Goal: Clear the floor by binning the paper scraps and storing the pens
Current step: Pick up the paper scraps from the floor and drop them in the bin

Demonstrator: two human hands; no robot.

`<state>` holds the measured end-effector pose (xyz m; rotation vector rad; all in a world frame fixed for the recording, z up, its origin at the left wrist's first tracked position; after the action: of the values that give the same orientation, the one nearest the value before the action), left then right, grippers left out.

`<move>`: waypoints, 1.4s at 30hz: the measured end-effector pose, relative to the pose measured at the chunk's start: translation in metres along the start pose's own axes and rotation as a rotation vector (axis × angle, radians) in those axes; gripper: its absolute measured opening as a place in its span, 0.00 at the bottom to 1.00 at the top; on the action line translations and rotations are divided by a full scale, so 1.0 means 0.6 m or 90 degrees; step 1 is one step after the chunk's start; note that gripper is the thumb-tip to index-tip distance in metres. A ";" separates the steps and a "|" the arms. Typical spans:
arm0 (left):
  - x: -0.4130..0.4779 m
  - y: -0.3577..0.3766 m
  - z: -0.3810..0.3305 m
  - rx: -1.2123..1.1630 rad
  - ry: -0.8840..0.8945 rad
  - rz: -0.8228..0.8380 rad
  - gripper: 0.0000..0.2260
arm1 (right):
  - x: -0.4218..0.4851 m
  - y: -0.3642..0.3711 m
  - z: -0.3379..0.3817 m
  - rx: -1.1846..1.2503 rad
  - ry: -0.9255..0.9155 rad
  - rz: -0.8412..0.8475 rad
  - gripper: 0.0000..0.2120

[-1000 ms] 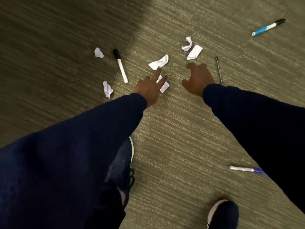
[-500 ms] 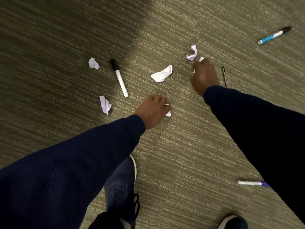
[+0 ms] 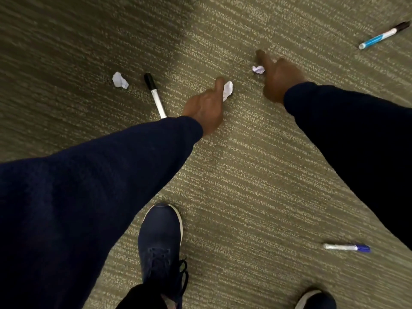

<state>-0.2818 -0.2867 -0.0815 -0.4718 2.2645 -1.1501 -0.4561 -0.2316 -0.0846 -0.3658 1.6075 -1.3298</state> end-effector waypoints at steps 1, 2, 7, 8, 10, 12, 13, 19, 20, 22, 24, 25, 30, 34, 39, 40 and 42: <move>0.006 0.004 0.000 0.016 -0.001 0.003 0.25 | 0.004 0.007 0.005 -0.020 -0.001 0.016 0.35; 0.010 0.011 -0.001 0.030 -0.002 0.013 0.26 | 0.005 0.010 0.010 -0.033 -0.004 0.016 0.34; 0.018 0.040 0.000 0.048 -0.014 0.041 0.16 | 0.001 0.004 0.012 0.035 -0.006 -0.077 0.17; 0.016 0.041 0.001 0.045 -0.019 0.039 0.14 | -0.002 0.003 0.005 0.061 0.006 -0.085 0.16; 0.011 0.040 0.005 0.029 -0.030 0.040 0.13 | -0.009 -0.003 -0.014 0.147 0.057 -0.099 0.13; -0.001 0.033 0.009 -0.007 -0.037 0.034 0.11 | -0.015 -0.007 -0.027 0.276 0.125 -0.108 0.12; -0.010 0.025 0.010 -0.027 -0.033 0.022 0.09 | -0.018 -0.010 -0.028 0.351 0.158 -0.115 0.11; -0.100 -0.051 0.062 -0.139 -0.026 -0.080 0.06 | -0.017 0.006 0.046 0.768 0.202 -0.068 0.05; -0.118 -0.062 0.085 -0.157 -0.046 -0.089 0.06 | -0.015 0.010 0.069 0.781 0.190 -0.047 0.04; -0.158 -0.076 0.141 -0.188 -0.109 -0.110 0.03 | -0.011 0.014 0.120 0.772 0.162 -0.017 0.06; -0.200 -0.083 0.201 -0.219 -0.189 -0.137 0.04 | -0.006 0.011 0.180 0.743 0.110 0.000 0.09; -0.220 -0.082 0.229 -0.229 -0.232 -0.144 0.07 | -0.003 0.006 0.214 0.719 0.070 0.003 0.10; -0.274 -0.057 0.302 -0.291 -0.321 -0.124 0.14 | 0.007 -0.024 0.423 0.398 -0.206 -0.011 0.07; -0.262 -0.032 0.300 -0.271 -0.280 -0.055 0.23 | 0.003 0.014 0.545 0.265 -0.283 0.129 0.17; -0.238 -0.019 0.283 -0.117 -0.182 -0.035 0.20 | 0.020 0.058 0.593 0.135 -0.273 0.154 0.23; -0.236 -0.017 0.281 -0.113 -0.176 -0.027 0.18 | 0.026 0.057 0.595 0.119 -0.262 0.130 0.22; -0.236 -0.011 0.280 -0.065 -0.171 -0.006 0.17 | 0.033 0.063 0.590 0.108 -0.217 0.124 0.23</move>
<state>-0.0667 -0.3203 -0.1128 -0.6373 2.0944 -0.9172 -0.1649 -0.4370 -0.0989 -0.3050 1.2065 -1.1727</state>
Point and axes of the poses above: each hand's wrist, its own x-axis towards the middle knuckle, its own y-axis out of the palm, z = x × y, the point moved 9 cm from there along x, towards the middle knuckle
